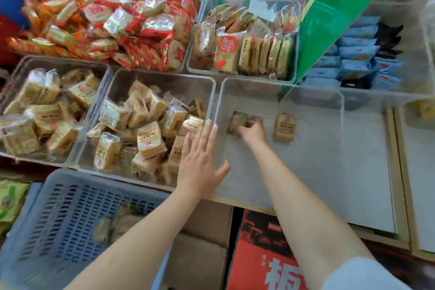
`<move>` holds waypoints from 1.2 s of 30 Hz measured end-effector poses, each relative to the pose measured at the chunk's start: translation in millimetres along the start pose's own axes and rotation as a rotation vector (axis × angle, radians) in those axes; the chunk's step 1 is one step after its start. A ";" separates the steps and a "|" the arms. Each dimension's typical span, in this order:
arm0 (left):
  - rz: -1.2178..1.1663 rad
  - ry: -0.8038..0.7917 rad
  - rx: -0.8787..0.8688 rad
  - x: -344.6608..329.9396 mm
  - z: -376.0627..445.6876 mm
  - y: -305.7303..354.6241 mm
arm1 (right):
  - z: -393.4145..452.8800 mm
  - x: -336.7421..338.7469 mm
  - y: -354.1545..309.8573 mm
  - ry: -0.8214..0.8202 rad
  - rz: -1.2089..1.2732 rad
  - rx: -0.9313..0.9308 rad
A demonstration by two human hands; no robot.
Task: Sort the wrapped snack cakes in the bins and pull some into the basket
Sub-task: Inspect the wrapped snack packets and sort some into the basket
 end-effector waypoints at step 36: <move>0.028 -0.011 0.017 2.1 -1.0 3.0 | -14.0 62.0 42.1 0.091 -0.086 0.019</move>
Point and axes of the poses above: each hand's wrist, its own z-axis towards the middle knuckle, its own x-axis out of the back of the hand, y = z × x, the point moved 3 cm from there along z, towards the middle knuckle, and after that the axes turned 14 degrees about x, right-handed, at the moved point
